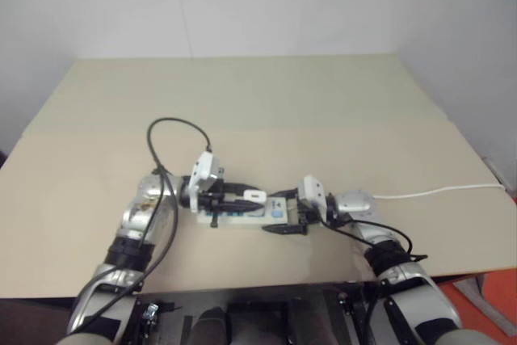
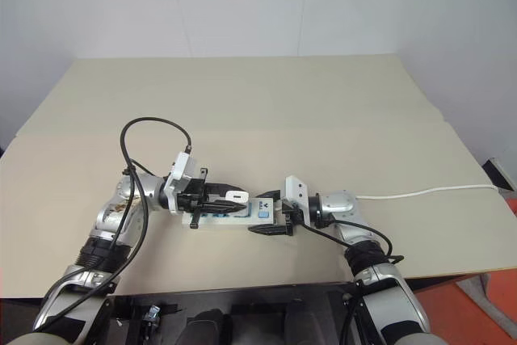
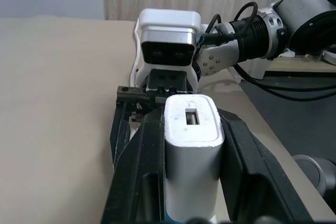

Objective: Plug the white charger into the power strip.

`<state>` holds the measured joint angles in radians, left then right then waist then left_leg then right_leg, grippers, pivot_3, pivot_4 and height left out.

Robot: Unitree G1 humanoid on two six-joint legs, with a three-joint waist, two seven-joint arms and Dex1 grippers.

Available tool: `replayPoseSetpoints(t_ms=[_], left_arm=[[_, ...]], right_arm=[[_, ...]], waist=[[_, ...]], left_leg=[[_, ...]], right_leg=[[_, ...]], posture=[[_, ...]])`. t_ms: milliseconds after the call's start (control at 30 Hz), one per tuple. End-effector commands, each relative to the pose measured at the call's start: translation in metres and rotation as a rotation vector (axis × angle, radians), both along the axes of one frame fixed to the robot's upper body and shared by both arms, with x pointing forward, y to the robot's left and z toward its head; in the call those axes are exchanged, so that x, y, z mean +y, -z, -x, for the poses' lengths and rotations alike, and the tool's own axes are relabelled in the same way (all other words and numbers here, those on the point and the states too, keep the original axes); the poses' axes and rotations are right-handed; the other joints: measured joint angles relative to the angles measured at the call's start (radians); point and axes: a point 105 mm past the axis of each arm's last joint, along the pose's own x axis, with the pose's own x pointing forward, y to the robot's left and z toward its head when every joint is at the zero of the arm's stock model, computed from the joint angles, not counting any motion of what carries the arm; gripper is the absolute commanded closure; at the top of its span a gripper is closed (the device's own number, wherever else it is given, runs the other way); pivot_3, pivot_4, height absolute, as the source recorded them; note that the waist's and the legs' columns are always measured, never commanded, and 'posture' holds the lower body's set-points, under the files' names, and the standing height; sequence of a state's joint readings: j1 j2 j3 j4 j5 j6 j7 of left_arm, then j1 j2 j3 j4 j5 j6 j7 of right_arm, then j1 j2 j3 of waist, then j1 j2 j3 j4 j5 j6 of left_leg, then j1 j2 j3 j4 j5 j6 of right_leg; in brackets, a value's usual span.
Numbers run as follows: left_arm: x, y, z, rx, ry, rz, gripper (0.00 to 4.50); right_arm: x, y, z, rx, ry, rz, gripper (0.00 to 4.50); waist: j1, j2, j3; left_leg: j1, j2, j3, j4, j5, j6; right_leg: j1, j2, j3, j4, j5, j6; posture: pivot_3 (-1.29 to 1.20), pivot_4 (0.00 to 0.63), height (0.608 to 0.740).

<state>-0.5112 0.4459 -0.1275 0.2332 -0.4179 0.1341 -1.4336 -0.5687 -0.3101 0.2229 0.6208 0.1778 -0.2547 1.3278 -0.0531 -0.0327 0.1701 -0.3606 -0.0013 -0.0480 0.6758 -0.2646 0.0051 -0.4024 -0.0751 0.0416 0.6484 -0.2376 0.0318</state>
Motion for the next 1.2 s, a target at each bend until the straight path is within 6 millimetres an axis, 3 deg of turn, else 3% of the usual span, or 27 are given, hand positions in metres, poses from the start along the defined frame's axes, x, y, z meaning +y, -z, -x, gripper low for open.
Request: replayPoseSetpoints(t_ms=[33, 667, 1200], left_arm=[[-0.001, -0.010, 0.001, -0.045, 0.003, 0.021, 3.48], [-0.009, -0.002, -0.001, -0.055, 0.014, 0.004, 3.48], [-0.003, 0.006, -0.005, -0.046, -0.002, -0.028, 3.48]], right_arm=[[-0.005, 0.023, 0.006, 0.078, 0.020, 0.062, 1.06], [-0.004, 0.022, 0.004, 0.074, 0.034, 0.054, 1.06], [-0.003, 0.022, 0.005, 0.074, 0.032, 0.052, 1.06]], waist=[[0.000, 0.000, 0.000], [0.001, 0.000, 0.000], [-0.002, 0.000, 0.000]], left_leg=[[0.000, 0.000, 0.000, 0.000, 0.000, 0.000], [0.000, 0.000, 0.000, 0.000, 0.000, 0.000], [0.001, 0.000, 0.000, -0.001, 0.000, 0.000]], right_leg=[[0.000, 0.000, 0.000, 0.000, 0.000, 0.000], [0.000, 0.000, 0.000, 0.000, 0.000, 0.000], [0.000, 0.000, 0.000, -0.001, 0.000, 0.000]], posture=[[0.00, 0.150, 0.740], [0.00, 0.150, 0.740], [0.00, 0.150, 0.740]])
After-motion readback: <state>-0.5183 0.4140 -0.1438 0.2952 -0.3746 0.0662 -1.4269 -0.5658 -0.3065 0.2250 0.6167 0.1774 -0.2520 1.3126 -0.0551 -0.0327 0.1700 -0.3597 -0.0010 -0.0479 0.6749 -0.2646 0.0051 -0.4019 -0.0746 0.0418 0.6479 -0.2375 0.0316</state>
